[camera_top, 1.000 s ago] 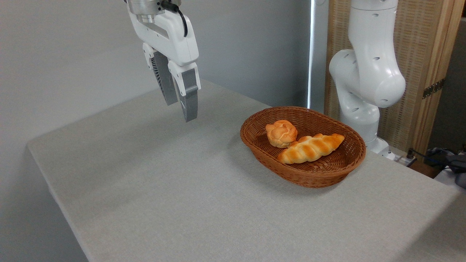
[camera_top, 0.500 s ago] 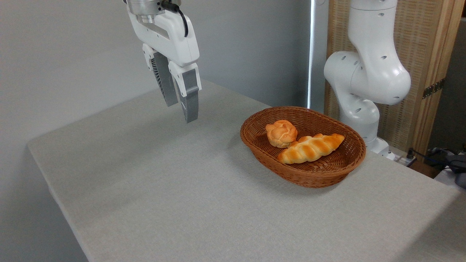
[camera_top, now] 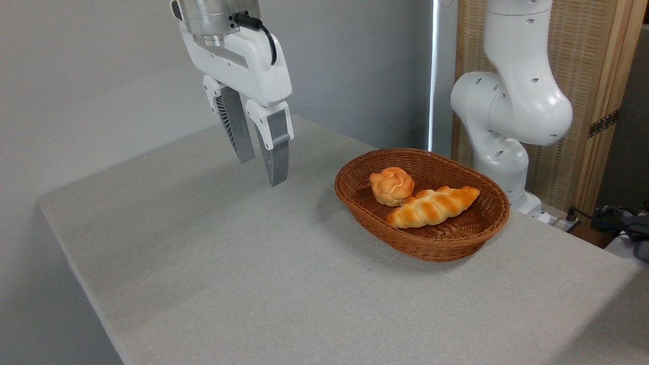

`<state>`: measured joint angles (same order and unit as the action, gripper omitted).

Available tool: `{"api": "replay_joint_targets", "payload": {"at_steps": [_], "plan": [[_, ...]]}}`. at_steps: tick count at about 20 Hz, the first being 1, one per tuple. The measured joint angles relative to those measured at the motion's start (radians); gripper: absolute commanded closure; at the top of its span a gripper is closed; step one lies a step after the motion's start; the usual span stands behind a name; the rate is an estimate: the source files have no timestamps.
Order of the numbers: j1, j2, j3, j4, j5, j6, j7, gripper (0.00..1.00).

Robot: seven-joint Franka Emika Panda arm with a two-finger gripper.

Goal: Put bread into the basket

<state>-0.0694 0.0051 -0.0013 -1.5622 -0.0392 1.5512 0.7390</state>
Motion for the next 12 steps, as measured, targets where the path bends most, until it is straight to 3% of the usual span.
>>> {"api": "replay_joint_targets", "payload": {"at_steps": [2,5,12], "plan": [[-0.02,0.005,0.028,0.0,0.001,0.016,0.0,0.0],[-0.104,0.01,0.131,0.0,-0.001,0.025,-0.001,0.0],[-0.123,0.011,0.151,0.0,-0.043,0.027,-0.103,0.0]]}}
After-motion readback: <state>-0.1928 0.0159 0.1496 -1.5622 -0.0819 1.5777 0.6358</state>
